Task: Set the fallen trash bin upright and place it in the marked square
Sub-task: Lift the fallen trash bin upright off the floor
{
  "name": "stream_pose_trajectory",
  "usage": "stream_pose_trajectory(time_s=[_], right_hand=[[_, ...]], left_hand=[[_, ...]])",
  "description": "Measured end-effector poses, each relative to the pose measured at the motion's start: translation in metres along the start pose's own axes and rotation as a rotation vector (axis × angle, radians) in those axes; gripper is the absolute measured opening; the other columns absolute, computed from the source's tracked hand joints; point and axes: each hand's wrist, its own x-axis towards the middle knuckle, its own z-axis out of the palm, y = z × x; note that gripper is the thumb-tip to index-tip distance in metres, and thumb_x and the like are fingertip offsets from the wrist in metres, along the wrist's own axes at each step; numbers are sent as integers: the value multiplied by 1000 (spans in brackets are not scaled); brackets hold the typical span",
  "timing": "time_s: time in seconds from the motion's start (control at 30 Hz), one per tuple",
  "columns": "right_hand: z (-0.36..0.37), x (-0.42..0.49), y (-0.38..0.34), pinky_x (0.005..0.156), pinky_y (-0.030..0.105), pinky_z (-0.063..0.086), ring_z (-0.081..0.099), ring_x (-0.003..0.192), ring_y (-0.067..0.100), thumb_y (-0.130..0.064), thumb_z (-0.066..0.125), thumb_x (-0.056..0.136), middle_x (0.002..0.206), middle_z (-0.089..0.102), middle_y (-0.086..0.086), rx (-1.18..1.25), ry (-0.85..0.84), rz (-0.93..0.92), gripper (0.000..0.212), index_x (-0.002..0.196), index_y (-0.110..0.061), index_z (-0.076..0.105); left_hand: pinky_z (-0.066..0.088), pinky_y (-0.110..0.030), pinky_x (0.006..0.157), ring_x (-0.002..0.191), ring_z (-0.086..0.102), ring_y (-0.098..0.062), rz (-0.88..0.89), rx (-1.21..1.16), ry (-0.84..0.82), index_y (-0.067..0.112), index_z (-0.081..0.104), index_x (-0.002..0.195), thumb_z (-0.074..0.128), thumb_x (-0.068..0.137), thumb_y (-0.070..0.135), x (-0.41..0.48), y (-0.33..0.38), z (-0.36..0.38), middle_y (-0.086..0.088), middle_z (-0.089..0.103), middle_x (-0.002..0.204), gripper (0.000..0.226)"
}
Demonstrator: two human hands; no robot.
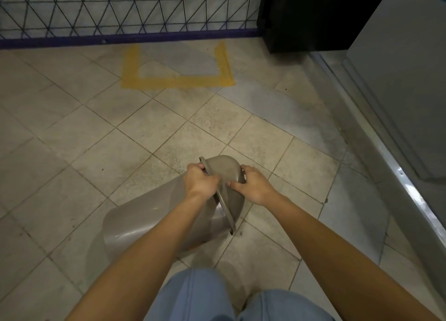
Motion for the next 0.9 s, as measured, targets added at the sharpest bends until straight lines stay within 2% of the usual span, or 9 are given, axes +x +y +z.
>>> stream_pose_trajectory(time_s=[0.17,0.33,0.53,0.67,0.77,0.83,0.9], right_hand=[[-10,-10,-6,111,40,35,39,133,27,-44,59,86,148,35,11,65,31,-31,76,146,-9,27],[-27,-16,-17,111,38,32,42,132,25,-50,31,96,145,41,11,212,147,-77,58,143,-17,36],[-48,-11,-16,111,37,27,36,135,26,-42,30,99,149,37,9,255,258,-5,49,144,-21,35],[-59,-12,-16,107,41,32,40,132,28,-53,37,93,147,40,9,336,293,34,55,142,-29,35],[-64,-16,-17,107,42,33,38,135,29,-64,43,86,151,35,9,451,279,94,74,146,-26,27],[-65,-18,-18,108,46,31,35,137,30,-73,43,79,152,34,7,508,248,168,87,148,-25,21],[-65,-21,-21,106,53,31,36,135,31,-81,41,71,152,35,4,562,184,225,96,148,-29,20]], left_hand=[[58,-44,79,84,69,-25,20,-39,-22,7,56,109,69,68,10,-5,7,-9,-10,69,91,43],[58,-42,78,81,64,-22,86,-73,-9,10,55,113,65,70,14,-13,29,-29,-2,63,87,45],[45,-16,42,62,56,-11,138,-272,-92,11,41,136,60,78,1,-22,59,-59,-1,59,77,62],[43,-14,40,61,53,-11,149,-335,-125,8,39,139,56,81,-2,-25,65,-76,-3,59,77,61],[45,-17,43,55,54,-10,147,-395,-160,8,39,139,55,82,-4,-24,63,-89,-5,59,76,59],[47,-20,49,51,55,-7,139,-446,-179,8,43,136,53,83,-5,-23,60,-96,-6,60,76,56],[48,-25,60,60,57,-10,129,-493,-199,6,46,135,53,82,-6,-21,55,-102,-7,62,81,54]])
